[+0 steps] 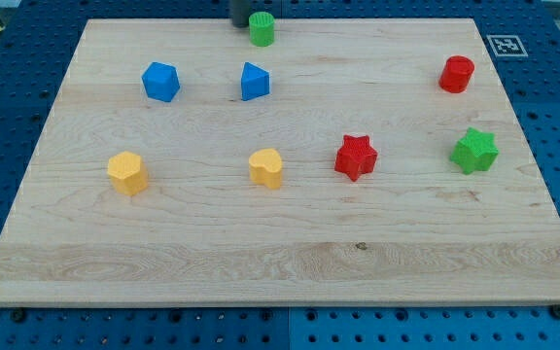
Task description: Push green circle into the red circle
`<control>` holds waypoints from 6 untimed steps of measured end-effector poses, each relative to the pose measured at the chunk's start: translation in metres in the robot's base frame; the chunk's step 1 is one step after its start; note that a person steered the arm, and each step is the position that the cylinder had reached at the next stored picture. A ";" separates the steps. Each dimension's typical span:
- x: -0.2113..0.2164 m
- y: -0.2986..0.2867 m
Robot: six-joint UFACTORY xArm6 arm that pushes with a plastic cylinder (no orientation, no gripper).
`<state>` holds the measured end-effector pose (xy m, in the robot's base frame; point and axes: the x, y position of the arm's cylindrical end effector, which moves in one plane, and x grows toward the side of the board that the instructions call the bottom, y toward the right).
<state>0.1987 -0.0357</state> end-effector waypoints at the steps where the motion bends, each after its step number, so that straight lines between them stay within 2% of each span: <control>1: 0.016 0.014; 2: 0.045 0.073; 3: 0.050 0.052; 4: 0.081 0.007; 5: 0.089 0.035; 6: 0.087 0.111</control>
<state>0.2855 0.0756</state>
